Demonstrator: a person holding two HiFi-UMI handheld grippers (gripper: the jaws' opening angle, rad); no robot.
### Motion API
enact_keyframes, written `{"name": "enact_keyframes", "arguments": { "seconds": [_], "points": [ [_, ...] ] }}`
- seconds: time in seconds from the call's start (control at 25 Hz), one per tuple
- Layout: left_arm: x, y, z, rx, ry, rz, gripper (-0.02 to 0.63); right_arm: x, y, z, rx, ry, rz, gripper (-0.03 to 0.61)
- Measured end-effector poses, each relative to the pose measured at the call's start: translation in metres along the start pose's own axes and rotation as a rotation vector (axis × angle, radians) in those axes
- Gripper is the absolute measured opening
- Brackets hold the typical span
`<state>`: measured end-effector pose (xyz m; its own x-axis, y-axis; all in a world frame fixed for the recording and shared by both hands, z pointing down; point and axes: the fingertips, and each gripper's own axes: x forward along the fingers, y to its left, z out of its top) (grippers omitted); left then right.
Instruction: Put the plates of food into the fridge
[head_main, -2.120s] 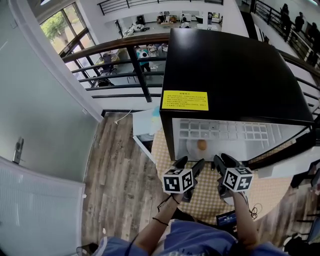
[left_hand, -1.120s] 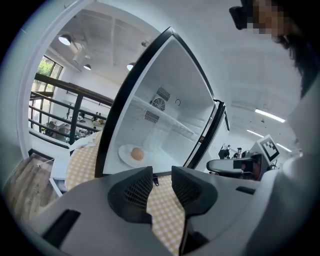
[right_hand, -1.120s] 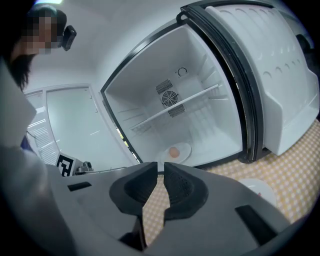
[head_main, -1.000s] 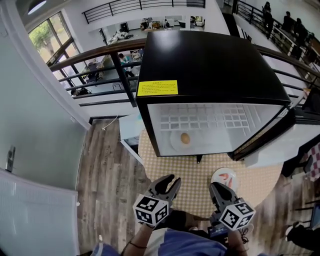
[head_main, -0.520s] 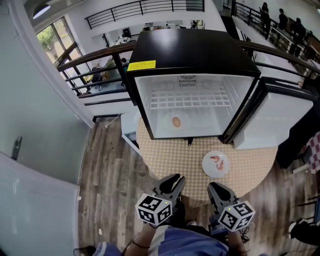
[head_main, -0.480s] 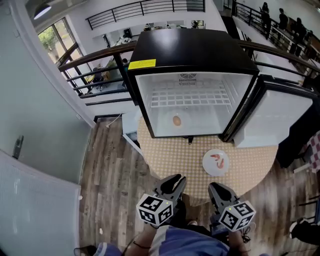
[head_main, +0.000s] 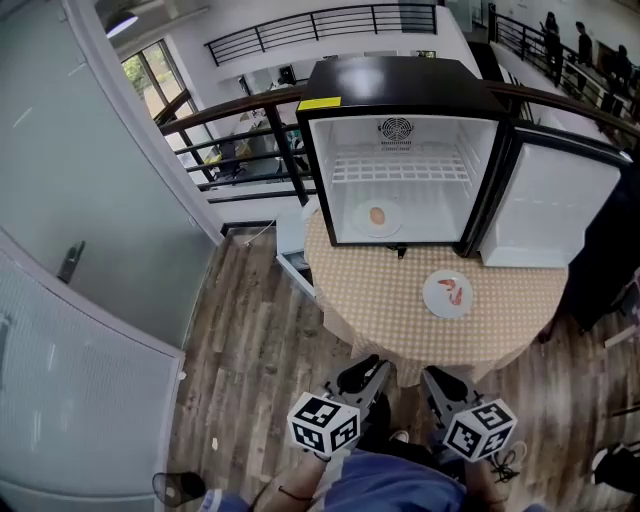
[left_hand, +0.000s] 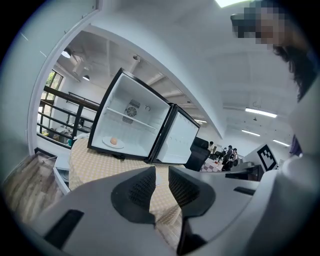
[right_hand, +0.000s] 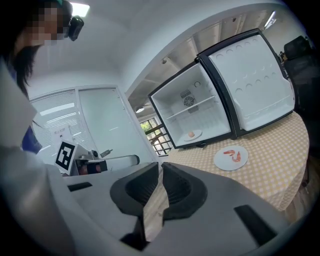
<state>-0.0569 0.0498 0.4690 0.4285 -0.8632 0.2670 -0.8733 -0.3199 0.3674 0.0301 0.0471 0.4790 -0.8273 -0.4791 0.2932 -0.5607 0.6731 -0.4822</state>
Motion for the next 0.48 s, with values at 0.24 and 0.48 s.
{"name": "enact_keyframes", "arguments": {
  "seconds": [0.24, 0.48],
  "points": [
    [-0.035, -0.029, -0.016, 0.021, -0.008, 0.0, 0.089, -0.022, 0.031, -0.012, -0.018, -0.017, 0.043, 0.041],
    [-0.054, -0.048, -0.026, 0.06, -0.004, -0.012, 0.078, -0.038, 0.043, -0.019, -0.024, -0.036, 0.044, 0.041]
  ]
}}
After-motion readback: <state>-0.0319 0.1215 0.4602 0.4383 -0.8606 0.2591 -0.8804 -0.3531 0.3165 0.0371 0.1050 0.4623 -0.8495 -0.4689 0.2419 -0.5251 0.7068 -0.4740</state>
